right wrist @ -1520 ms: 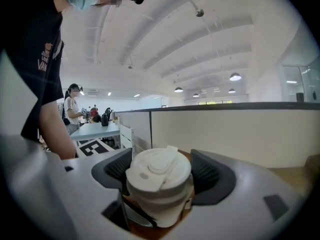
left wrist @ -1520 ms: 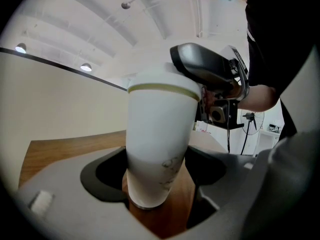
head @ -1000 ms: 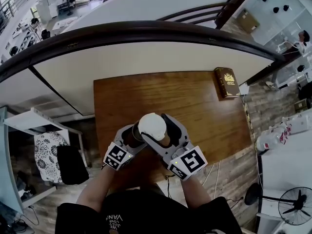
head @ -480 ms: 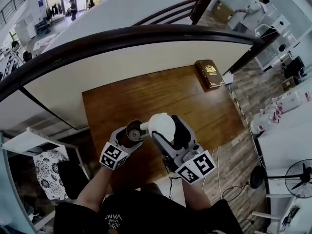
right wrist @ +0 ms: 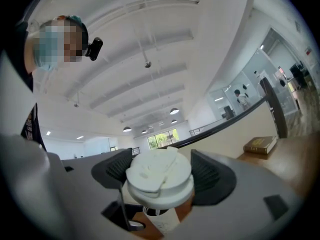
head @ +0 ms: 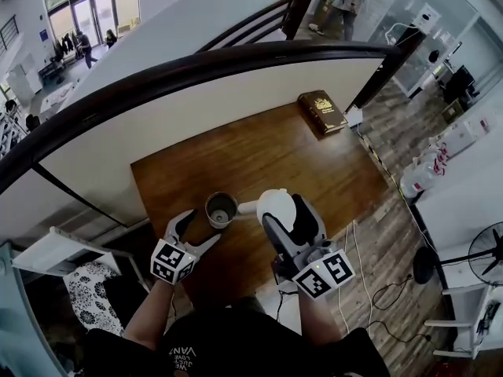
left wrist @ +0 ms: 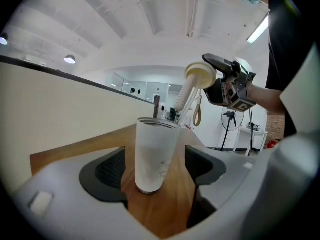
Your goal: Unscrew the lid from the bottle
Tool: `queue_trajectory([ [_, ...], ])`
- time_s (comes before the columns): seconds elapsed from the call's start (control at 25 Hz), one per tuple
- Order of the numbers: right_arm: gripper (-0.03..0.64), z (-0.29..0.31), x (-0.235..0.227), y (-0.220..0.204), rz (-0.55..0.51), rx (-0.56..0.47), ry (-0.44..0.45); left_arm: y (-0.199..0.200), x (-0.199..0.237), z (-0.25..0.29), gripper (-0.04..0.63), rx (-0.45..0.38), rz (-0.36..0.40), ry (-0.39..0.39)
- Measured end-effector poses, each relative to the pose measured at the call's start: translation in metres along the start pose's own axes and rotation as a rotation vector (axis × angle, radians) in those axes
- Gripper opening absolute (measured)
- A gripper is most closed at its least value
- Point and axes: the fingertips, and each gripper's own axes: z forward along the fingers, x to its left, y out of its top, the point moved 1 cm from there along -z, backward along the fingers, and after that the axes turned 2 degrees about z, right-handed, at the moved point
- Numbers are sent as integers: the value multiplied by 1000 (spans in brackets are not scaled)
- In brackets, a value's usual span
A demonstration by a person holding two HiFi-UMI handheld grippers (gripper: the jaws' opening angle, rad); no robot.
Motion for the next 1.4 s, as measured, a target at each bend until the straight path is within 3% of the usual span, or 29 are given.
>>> queue_trajectory([
  [0.28, 341, -29, 5, -8, 19, -43, -99, 33, 0, -42, 359, -90, 30, 18],
  [0.72, 340, -58, 28, -35, 51, -47, -189, 80, -23, -78, 353, -201, 98, -38],
  [0.92, 341, -65, 41, -52, 65, -26, -212, 86, -35, -90, 244, -222, 104, -75],
  [1.16, 340, -70, 56, -74, 70, 9, -221, 81, -44, -103, 63, -235, 88, -96],
  [1.4, 341, -70, 69, -93, 80, 54, -212, 80, -46, -113, 14, -226, 92, -103],
])
